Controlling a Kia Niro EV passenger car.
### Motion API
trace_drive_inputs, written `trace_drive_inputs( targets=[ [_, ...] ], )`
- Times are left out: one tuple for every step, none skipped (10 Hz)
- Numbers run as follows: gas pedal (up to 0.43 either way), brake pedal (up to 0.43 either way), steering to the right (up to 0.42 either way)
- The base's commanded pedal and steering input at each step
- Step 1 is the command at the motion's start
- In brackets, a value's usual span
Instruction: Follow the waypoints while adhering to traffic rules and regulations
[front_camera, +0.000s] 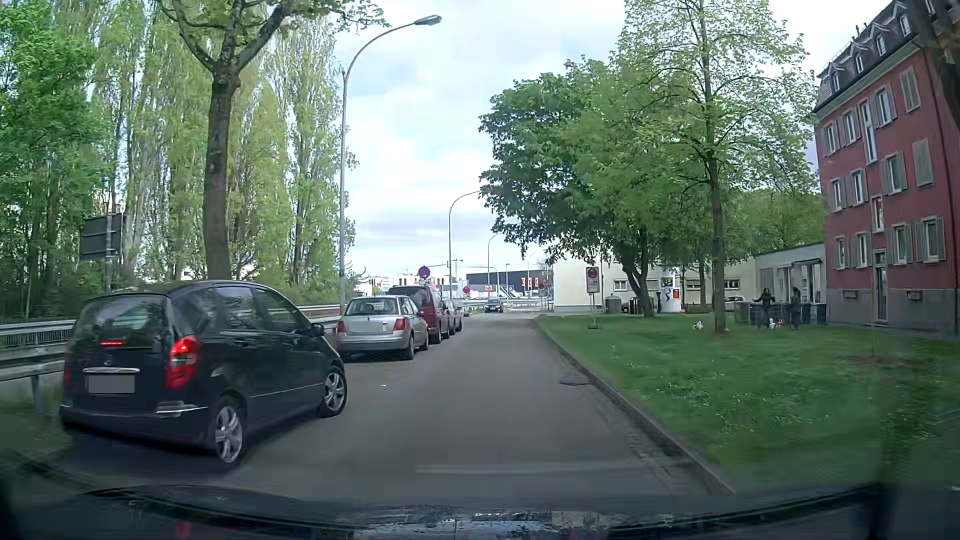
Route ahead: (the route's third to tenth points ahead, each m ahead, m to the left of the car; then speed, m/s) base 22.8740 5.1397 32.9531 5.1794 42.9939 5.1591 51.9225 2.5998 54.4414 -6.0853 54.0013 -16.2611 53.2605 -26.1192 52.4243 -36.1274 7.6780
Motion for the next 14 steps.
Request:
trace_drive_inputs(
  targets=[
    [0.008,0.000,0.001],
    [0.008,0.000,0.001],
    [0.008,0.000,0.001],
    [0.000,0.000,0.001],
    [0.000,0.000,0.002],
    [0.000,0.000,0.002],
    [0.000,0.000,0.002],
    [0.000,0.000,0.002],
    [0.000,0.000,0.002],
    [0.000,0.000,0.002],
    [0.008,0.000,0.002],
    [0.008,0.000,0.002],
    [0.008,0.000,0.002],
    [0.008,0.000,0.005]
  ],
)
